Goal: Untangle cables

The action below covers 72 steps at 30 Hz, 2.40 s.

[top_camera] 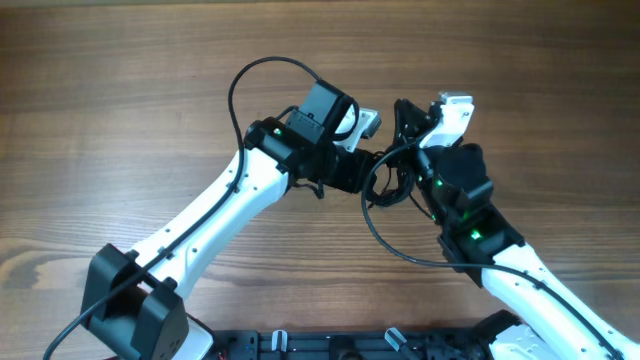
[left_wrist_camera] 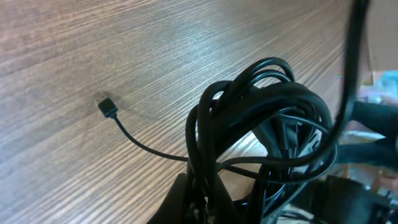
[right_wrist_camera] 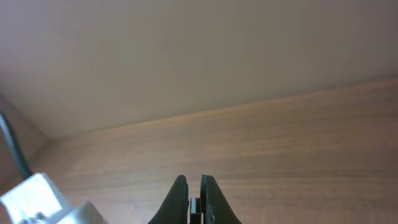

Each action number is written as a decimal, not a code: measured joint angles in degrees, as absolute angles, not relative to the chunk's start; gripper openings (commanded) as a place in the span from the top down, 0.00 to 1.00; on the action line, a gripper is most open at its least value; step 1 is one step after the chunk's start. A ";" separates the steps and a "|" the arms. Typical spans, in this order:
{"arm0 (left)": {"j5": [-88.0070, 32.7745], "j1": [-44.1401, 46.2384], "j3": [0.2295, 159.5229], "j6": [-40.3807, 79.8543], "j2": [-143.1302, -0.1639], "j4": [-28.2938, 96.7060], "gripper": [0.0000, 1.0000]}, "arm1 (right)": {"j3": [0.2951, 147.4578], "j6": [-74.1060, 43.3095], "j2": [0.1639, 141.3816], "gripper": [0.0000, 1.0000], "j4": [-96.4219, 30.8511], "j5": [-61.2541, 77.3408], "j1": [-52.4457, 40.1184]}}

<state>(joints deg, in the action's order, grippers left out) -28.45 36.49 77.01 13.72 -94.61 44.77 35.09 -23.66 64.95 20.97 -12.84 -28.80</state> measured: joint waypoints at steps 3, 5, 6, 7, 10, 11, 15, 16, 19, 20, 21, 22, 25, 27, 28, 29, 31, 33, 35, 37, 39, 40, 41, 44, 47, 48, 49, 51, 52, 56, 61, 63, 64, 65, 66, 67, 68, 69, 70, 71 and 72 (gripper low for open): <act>-28.51 36.40 76.99 18.26 -94.61 44.77 0.96 | 35.09 -23.66 65.95 0.95 18.87 -13.65 -28.80; -28.64 36.10 76.99 21.39 -94.61 44.69 0.96 | 35.09 -23.66 66.08 0.95 17.61 -14.02 -28.80; -28.64 35.59 76.99 23.29 -94.61 44.53 0.96 | 35.09 -23.66 66.11 0.95 17.34 -14.00 -28.80; -28.67 35.09 76.99 24.71 -94.61 44.38 0.96 | 35.09 -23.64 66.11 0.95 17.17 -13.52 -28.80; -28.67 33.50 76.99 27.53 -94.61 44.05 0.96 | 35.09 -23.64 66.11 0.95 17.15 -10.79 -28.80; -28.64 32.93 76.99 28.21 -94.61 44.07 0.96 | 35.09 -23.66 66.11 0.95 17.19 -9.47 -28.80; -28.64 31.33 77.01 29.61 -94.61 44.05 0.96 | 35.09 -23.66 66.04 0.96 17.69 -3.97 -28.80; -28.64 31.16 76.99 29.80 -94.61 43.99 0.96 | 35.09 -23.64 65.87 0.95 17.67 -1.58 -28.80; -28.67 31.05 76.99 29.98 -94.61 43.44 0.96 | 35.09 -23.64 65.21 0.96 17.34 3.11 -28.80; -28.64 31.05 77.01 30.11 -94.61 43.33 0.96 | 35.09 -23.62 65.01 0.96 16.62 4.38 -28.80; -28.64 31.05 76.99 30.15 -94.61 43.29 0.96 | 35.11 -23.49 64.93 0.96 15.11 5.21 -28.80; -28.67 31.05 76.99 30.17 -94.61 43.24 0.96 | 35.11 -23.38 64.90 0.95 12.84 6.07 -28.80; -28.64 31.05 76.99 30.35 -94.61 42.87 0.96 | 35.07 -23.00 64.90 0.95 7.73 7.73 -28.80; -28.67 31.05 77.01 30.35 -94.61 42.02 0.96 | 35.07 -22.35 64.90 0.95 6.57 8.86 -28.80; -28.67 31.05 76.99 30.35 -94.61 41.65 0.96 | 35.07 -22.11 64.90 0.94 5.82 9.47 -28.80; -28.69 31.05 76.99 30.35 -94.61 41.41 0.96 | 35.09 -21.91 64.90 0.86 5.26 9.67 -28.80; -28.82 31.07 76.99 30.35 -94.61 41.28 0.96 | 35.20 -21.39 64.88 0.72 3.86 10.11 -28.75; -28.05 30.98 76.90 30.37 -94.61 41.01 0.96 | 35.22 -21.43 64.51 0.60 1.67 10.50 -28.71; -27.42 30.68 76.88 30.35 -94.63 40.77 0.96 | 35.22 -21.26 64.49 0.45 1.21 10.52 -28.84; -26.85 30.61 76.88 30.35 -94.65 40.62 0.96 | 35.22 -22.81 64.38 0.27 1.34 9.96 -28.84; -26.35 30.57 76.88 30.30 -94.65 40.51 0.96 | 35.22 -24.47 64.27 0.20 1.69 9.21 -28.84; -26.22 30.39 76.88 30.35 -94.65 40.42 0.96 | 35.22 -26.13 64.25 0.14 2.31 8.54 -28.82; -26.41 30.28 76.88 30.35 -94.65 40.40 0.96 | 35.22 -27.29 64.25 0.10 2.59 8.03 -28.80; -26.70 30.37 76.88 30.35 -94.65 40.36 0.96 | 35.22 -30.76 62.30 0.01 2.04 7.46 -28.62; -26.20 30.41 76.88 30.35 -94.65 40.21 0.96 | 35.27 -34.52 56.95 0.01 -1.96 7.38 -27.57; -25.85 30.37 76.88 30.35 -94.65 40.21 0.96 | 35.33 -35.09 55.27 0.01 -3.22 7.25 -27.18; -25.41 30.33 76.88 30.35 -94.65 40.12 0.96 | 35.40 -35.79 53.17 0.01 -6.00 7.20 -26.87; -24.49 30.00 76.88 30.35 -94.65 39.35 0.96 | 35.48 -36.45 50.11 0.00 -10.00 7.18 -26.76; -24.14 29.95 76.88 30.35 -94.65 38.92 0.96 | 35.53 -36.60 49.23 0.00 -12.25 7.20 -26.72; -23.59 29.82 76.88 30.26 -94.65 37.23 0.96 | 35.51 -37.30 49.47 0.00 -19.05 7.18 -26.72; -23.40 29.82 76.88 22.06 -94.65 38.59 0.96 | 35.51 -39.05 52.75 0.00 -16.16 7.03 -26.72; -23.40 29.82 76.88 16.91 -94.65 40.32 0.96 | 35.51 -38.76 53.74 0.01 -14.72 7.01 -26.68; -23.40 29.82 76.88 14.87 -94.65 40.91 0.96 | 35.51 -38.30 54.06 0.01 -14.50 7.01 -26.65; -23.40 29.82 76.88 12.95 -94.65 41.58 0.96 | 35.51 -37.85 54.39 0.01 -14.50 7.01 -26.50; -23.40 29.82 76.88 11.35 -94.65 41.89 0.96 | 35.51 -37.50 54.63 0.01 -14.52 6.98 -26.37; -23.40 29.82 76.88 9.91 -94.65 42.06 0.96 | 35.51 -37.21 55.02 0.02 -14.50 7.01 -25.98; -23.40 29.82 76.88 8.80 -94.65 42.11 0.96 | 35.51 -36.99 55.35 0.03 -14.52 7.01 -25.47; -23.40 29.82 76.88 8.12 -94.65 42.11 0.96 | 35.51 -36.80 55.57 0.04 -14.50 7.01 -24.91; -23.40 29.82 76.88 7.57 -94.65 42.17 0.96 | 35.51 -36.62 55.68 0.05 -14.48 7.01 -24.21; -23.42 29.82 76.88 7.05 -94.65 42.19 0.97 | 35.51 -36.56 55.72 0.05 -14.48 7.01 -23.22; -23.49 29.82 76.88 6.50 -94.65 42.19 0.96 | 35.51 -36.53 55.72 0.05 -14.50 7.07 -22.63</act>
